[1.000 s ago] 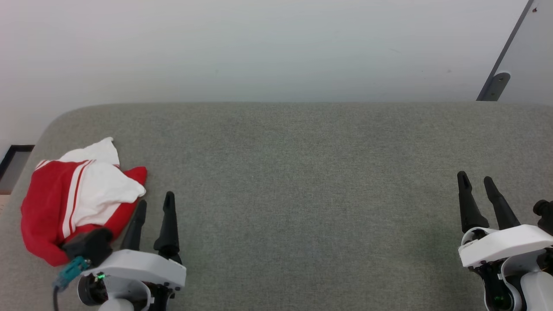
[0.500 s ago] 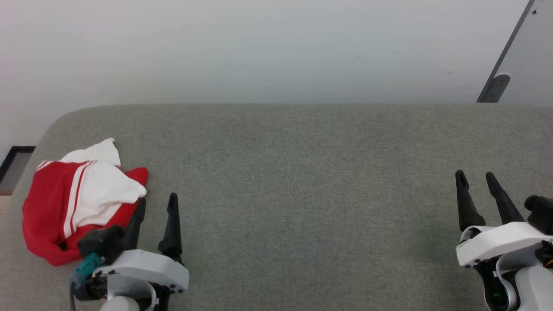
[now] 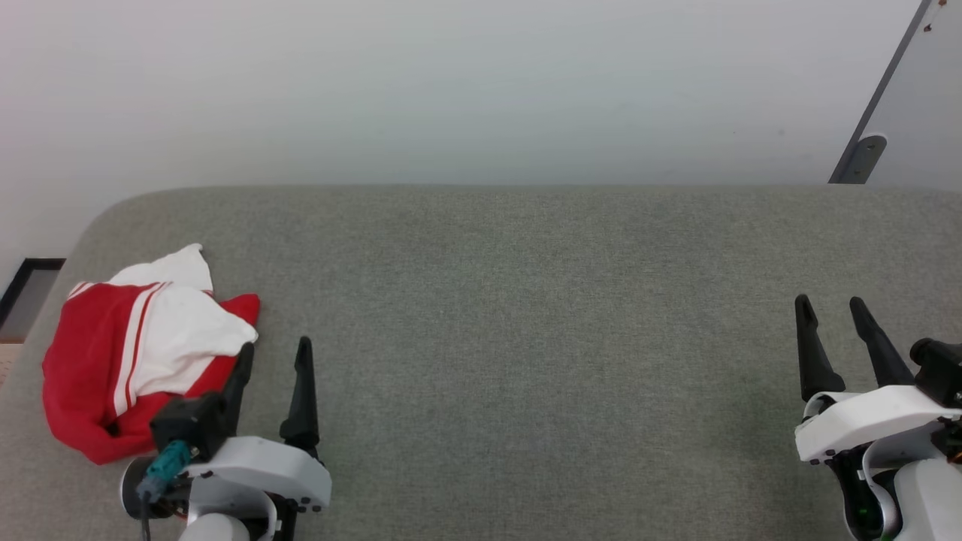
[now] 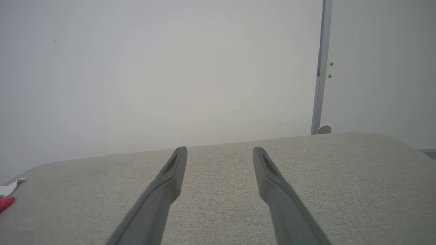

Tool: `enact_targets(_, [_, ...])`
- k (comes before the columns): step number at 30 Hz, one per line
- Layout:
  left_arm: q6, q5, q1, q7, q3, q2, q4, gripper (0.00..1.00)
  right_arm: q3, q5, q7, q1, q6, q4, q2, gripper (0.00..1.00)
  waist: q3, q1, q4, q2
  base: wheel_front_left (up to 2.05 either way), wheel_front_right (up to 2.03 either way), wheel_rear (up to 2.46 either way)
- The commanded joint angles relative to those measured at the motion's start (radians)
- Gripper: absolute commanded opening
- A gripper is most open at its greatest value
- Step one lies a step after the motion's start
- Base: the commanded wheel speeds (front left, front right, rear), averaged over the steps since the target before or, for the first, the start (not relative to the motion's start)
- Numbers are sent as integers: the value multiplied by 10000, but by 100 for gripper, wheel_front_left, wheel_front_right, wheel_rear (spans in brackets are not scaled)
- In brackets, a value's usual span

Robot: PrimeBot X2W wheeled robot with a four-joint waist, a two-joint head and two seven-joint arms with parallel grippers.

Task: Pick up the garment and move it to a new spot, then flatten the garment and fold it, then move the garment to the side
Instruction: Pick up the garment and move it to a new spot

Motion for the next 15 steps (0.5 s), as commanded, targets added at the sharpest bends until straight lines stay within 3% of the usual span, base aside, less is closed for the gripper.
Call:
enact_targets(1, [-59, 226, -181, -79, 57, 20, 18, 100, 2, -201, -114, -214, -10, -4, -99, 100, 1, 0, -5, 0, 0, 0, 0])
enact_targets(15, [-94, 1312, -196, -375, 147, 13, 280, 100, -130, -1137, -393, -168, -12, 142, -192, 100, -42, 0, 39, 0, 0, 0, 0])
